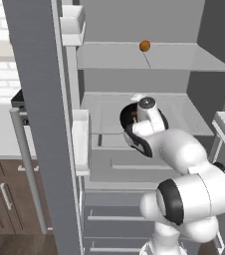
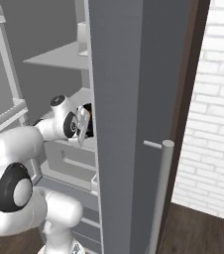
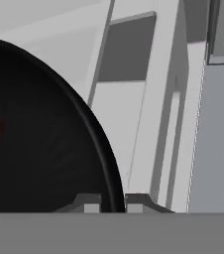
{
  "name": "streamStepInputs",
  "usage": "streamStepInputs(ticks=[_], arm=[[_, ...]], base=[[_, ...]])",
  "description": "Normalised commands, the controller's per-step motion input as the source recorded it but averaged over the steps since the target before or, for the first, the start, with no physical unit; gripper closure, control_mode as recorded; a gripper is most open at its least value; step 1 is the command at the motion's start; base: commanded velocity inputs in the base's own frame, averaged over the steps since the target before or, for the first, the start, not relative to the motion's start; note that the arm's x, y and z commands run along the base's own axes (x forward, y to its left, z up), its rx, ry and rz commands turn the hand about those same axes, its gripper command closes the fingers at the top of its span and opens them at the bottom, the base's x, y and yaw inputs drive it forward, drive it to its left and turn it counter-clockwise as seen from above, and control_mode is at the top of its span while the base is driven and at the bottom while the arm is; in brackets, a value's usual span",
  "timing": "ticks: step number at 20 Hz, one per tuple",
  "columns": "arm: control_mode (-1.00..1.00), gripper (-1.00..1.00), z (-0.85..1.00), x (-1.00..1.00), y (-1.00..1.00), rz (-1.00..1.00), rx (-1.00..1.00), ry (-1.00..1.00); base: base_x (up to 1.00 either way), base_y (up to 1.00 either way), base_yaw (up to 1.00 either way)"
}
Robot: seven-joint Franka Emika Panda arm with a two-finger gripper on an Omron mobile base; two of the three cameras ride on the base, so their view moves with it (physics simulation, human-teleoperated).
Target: Pick the chicken drumstick and garlic from their plates and place them in the bowl. Then put the bowl in the fridge.
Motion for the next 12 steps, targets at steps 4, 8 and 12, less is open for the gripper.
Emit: streamStepInputs(ticks=[4, 8, 12], arm=[[-1.00, 1.00, -0.30, 0.48, -0.01, 0.03, -0.04, 0.00], [-1.00, 1.00, -0.11, 0.52, -0.02, 0.04, -0.03, -0.03], [-1.00, 1.00, 0.00, 0.58, 0.00, 0.02, 0.00, 0.00]], base=[[0.00, 0.00, 0.00], [0.00, 0.00, 0.00], [0.00, 0.00, 0.00]])
